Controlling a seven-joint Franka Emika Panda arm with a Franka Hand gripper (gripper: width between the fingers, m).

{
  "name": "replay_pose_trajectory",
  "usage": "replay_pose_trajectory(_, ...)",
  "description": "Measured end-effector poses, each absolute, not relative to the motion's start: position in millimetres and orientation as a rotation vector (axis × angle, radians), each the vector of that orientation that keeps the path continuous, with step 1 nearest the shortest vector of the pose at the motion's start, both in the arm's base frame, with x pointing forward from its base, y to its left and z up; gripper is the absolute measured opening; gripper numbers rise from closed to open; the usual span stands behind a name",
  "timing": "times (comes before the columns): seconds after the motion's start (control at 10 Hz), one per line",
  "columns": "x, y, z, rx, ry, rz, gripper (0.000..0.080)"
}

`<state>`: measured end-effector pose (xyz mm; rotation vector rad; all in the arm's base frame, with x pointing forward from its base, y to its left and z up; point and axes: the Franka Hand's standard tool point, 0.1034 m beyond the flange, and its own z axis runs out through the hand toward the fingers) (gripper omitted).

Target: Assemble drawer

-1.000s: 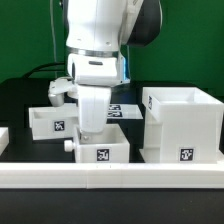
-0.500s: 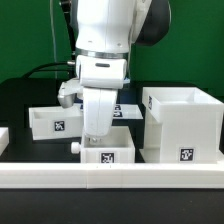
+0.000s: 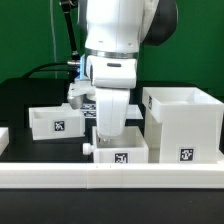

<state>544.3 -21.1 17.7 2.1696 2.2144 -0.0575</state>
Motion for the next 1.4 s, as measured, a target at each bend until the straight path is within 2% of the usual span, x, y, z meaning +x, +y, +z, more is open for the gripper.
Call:
replay_pose_trajectory(0.4, 544.2, -22.3, 16.8, 2.172, 2.213, -0.059, 0.0042)
replay_pose_trajectory(0.6, 547.2, -7.7, 17.9, 2.085, 2.273, -0.081, 0.0042)
replay_pose_trajectory(1.4, 547.6, -11.1, 17.0, 2.145, 2.230, -0.099, 0.0042)
